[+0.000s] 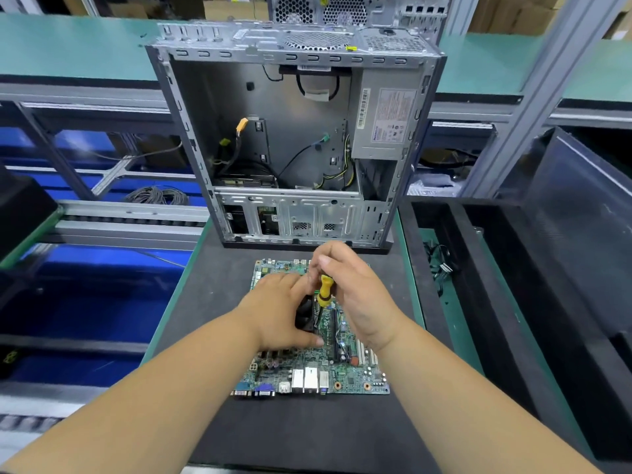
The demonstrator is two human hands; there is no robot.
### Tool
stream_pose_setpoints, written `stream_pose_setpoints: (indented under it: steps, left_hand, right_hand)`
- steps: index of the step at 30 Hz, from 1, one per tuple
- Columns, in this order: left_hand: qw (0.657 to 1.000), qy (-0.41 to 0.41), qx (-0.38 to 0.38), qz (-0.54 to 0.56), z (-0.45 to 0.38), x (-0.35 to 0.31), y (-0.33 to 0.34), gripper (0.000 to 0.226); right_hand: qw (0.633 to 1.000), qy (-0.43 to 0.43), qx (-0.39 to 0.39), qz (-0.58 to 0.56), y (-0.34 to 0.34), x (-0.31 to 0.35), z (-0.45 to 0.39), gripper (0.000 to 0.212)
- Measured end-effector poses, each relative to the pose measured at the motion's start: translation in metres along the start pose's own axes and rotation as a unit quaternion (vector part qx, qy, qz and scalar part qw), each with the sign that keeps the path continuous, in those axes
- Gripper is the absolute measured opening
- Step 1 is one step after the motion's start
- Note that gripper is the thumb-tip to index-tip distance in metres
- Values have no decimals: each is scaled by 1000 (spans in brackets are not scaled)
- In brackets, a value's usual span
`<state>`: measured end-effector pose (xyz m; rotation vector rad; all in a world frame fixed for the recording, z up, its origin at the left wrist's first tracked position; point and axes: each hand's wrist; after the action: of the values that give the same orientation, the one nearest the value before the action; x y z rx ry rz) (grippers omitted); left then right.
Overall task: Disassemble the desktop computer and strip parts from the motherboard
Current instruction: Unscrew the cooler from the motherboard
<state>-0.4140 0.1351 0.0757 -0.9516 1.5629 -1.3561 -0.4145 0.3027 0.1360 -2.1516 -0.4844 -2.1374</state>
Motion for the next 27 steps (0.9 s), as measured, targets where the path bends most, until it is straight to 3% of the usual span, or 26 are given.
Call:
stream_pose_setpoints:
  steps: [2, 7, 13, 19, 23, 27]
  left_hand:
    - [998, -10, 28, -57, -3, -3, 1, 112]
    - [989, -36, 71, -121, -7, -16, 5, 109]
    - [987, -41, 88, -128, -13, -25, -2, 78]
    - [987, -21, 103, -118, -15, -25, -4, 50]
    - [983, -35, 122, -135, -15, -26, -3, 83]
    - [984, -27, 124, -125, -15, -26, -3, 75]
  right_hand:
    - [1000, 6, -13, -20, 0, -1, -1, 14]
    - [998, -11, -44, -50, 8, -13, 2, 25]
    - [998, -26, -16, -57, 11, -15, -2, 25]
    - [994, -31, 80, -63, 14, -16, -10, 27]
    - [995, 12, 45, -87, 6, -11, -17, 18]
    - [997, 47, -10, -56, 6, -8, -12, 19]
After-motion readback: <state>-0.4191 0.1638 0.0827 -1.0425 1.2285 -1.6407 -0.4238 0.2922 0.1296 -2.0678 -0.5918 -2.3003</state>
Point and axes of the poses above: each hand's wrist, its own z-axis away from the middle knuckle, its own y-axis out of the palm, x = y × z, and after that the axes turned 11 degrees about -x, right-handed
